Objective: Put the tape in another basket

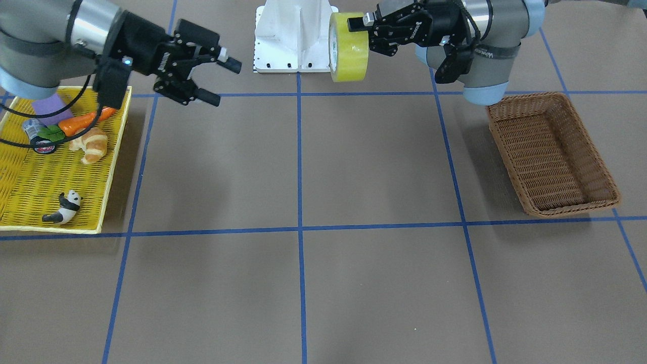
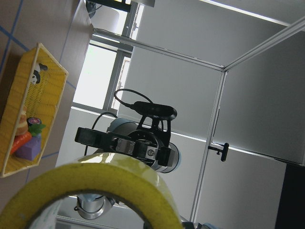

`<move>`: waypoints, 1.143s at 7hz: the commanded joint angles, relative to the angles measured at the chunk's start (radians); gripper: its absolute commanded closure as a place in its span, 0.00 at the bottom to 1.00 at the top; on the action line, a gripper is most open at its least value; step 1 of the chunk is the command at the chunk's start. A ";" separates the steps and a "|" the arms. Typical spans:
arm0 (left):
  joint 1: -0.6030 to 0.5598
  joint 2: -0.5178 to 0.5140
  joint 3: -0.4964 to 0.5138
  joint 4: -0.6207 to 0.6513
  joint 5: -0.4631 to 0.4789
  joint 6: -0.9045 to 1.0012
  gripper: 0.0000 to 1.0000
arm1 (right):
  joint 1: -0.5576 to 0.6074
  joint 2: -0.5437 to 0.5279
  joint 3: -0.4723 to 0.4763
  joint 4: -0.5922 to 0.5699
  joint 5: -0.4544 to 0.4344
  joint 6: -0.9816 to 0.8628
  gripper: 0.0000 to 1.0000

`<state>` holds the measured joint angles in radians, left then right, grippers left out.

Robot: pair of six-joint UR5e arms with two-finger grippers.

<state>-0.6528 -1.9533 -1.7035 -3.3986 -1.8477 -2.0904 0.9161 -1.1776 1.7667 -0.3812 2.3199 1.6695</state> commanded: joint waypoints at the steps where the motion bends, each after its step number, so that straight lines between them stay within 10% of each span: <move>1: -0.089 0.007 -0.007 0.294 -0.063 0.237 1.00 | 0.177 -0.032 -0.033 -0.216 0.079 -0.310 0.00; 4: -0.395 0.026 -0.024 0.797 -0.474 0.598 1.00 | 0.350 -0.040 -0.032 -0.657 0.062 -0.819 0.00; 8: -0.461 0.231 -0.033 1.126 -0.515 1.204 1.00 | 0.437 -0.068 0.010 -1.202 0.061 -1.394 0.00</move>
<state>-1.0981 -1.8000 -1.7347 -2.3447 -2.3618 -1.0585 1.3449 -1.2430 1.7618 -1.4358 2.3833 0.4019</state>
